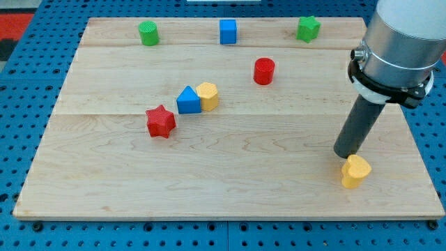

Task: Move red star to the bottom centre

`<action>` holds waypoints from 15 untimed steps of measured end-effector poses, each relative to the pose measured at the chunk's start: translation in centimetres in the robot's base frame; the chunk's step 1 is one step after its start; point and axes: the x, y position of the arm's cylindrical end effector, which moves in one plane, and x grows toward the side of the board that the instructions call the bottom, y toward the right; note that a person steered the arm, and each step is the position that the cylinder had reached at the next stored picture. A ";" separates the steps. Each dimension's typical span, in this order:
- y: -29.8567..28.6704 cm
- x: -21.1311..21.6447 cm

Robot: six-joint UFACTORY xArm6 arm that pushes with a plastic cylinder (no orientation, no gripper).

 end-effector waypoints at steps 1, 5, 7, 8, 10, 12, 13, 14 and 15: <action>-1.2 -2.5; -3.9 -3.5; -12.3 -5.4; -17.4 -5.5; -27.9 -8.3; -34.7 -10.2; -31.7 -6.8; -28.4 -3.2; -25.1 -1.2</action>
